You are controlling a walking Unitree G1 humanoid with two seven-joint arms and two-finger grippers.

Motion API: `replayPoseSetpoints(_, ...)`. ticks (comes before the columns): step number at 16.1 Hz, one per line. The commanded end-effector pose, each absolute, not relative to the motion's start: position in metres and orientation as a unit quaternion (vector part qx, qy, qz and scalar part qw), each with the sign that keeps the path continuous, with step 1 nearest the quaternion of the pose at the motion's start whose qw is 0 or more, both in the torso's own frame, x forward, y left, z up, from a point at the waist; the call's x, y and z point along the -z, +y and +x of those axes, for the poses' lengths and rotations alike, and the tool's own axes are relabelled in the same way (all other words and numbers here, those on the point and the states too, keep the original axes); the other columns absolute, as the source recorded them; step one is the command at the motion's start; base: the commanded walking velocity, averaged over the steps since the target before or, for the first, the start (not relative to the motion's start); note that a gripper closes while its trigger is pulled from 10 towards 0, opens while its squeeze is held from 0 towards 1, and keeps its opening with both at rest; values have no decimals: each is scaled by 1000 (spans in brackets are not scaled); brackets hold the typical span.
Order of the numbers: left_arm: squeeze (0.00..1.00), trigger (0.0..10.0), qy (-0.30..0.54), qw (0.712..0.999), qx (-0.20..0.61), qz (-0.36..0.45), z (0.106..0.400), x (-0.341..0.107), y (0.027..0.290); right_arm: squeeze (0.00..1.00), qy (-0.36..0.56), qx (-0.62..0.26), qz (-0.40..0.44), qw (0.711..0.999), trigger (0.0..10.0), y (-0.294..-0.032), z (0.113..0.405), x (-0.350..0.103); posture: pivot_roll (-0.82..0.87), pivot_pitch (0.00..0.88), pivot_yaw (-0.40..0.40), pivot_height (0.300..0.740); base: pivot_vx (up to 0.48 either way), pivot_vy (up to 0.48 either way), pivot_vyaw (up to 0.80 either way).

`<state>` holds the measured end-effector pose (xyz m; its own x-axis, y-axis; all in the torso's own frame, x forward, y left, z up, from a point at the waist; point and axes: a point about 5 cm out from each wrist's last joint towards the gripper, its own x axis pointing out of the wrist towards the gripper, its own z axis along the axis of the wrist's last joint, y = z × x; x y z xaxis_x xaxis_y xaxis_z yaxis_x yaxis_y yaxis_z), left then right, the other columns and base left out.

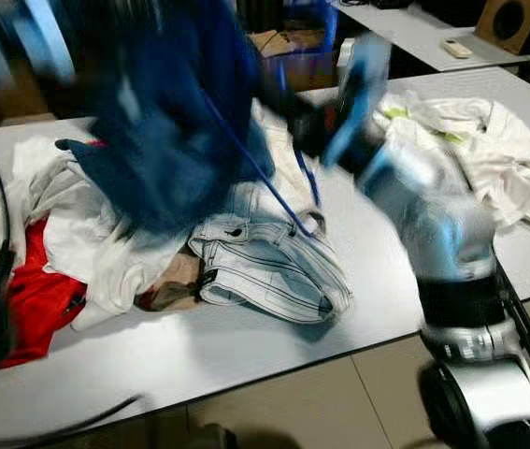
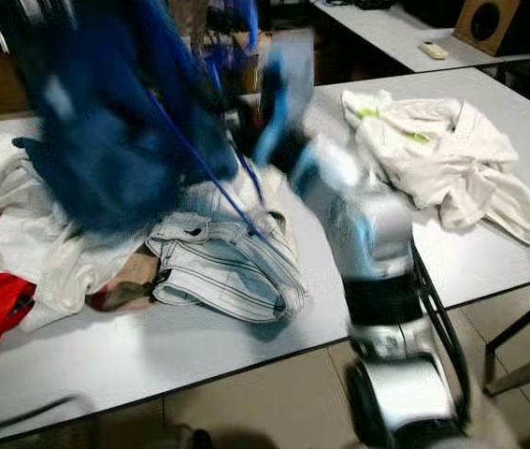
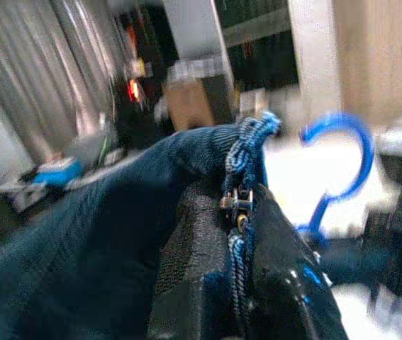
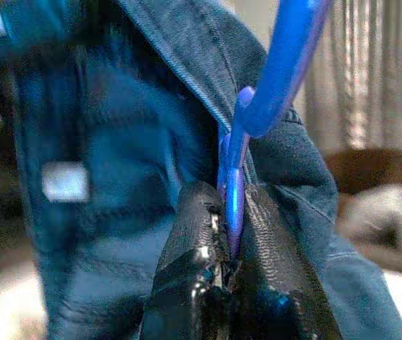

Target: Hang hanger

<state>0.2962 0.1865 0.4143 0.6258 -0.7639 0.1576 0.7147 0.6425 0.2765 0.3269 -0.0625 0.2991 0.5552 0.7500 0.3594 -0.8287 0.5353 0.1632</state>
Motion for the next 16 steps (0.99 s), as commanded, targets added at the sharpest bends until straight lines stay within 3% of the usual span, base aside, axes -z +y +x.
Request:
replayPoseSetpoints(1,0,0,-122,901,413,56,298,-414,187,0,-129,-447,205,861,10000,-70,329,-306,28,0,39,740,0,0,0)
replayPoseSetpoints(5,0,0,-16,923,370,107,321,-352,171,0,-34,-350,340,872,10000,-82,354,-271,25,0,48,740,0,0,0)
replayPoseSetpoints(9,0,0,42,921,361,142,327,-306,153,0,65,-298,342,889,10000,-86,354,-220,19,0,52,740,0,0,0)
replayPoseSetpoints(12,0,0,92,887,431,138,317,-279,128,0,34,-270,475,837,10000,-87,357,-216,1,0,84,740,0,0,0)
replayPoseSetpoints(16,0,0,113,854,501,84,302,-283,119,0,23,-264,483,835,10000,-83,363,-216,13,0,90,740,0,0,0)
